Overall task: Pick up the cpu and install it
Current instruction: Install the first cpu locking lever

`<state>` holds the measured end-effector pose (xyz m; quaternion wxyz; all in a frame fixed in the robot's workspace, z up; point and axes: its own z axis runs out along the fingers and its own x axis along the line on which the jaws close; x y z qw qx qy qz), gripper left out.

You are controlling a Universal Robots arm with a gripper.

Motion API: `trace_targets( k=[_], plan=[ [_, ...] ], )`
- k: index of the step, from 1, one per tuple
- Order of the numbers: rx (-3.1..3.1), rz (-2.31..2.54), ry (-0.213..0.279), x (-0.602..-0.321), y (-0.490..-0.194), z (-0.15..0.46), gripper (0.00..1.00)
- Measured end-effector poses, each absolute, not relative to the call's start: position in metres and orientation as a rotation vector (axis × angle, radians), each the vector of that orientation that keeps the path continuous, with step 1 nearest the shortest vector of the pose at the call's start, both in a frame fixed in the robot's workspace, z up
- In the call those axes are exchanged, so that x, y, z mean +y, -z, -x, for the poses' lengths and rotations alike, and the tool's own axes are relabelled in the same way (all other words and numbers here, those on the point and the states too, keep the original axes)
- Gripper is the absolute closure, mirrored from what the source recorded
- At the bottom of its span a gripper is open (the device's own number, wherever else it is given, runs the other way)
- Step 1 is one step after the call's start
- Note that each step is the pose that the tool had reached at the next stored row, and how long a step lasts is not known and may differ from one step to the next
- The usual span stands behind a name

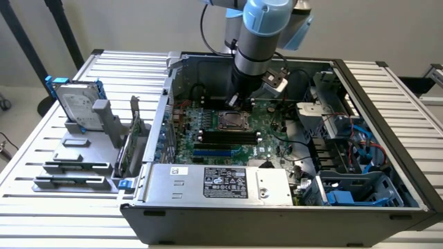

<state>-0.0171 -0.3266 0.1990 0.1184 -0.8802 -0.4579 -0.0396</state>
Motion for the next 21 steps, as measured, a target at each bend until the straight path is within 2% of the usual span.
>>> trace_targets(
  k=[21],
  plan=[
    [-1.335,2.564,0.117,-0.3283,-0.2011,0.0165,0.89]
  ],
)
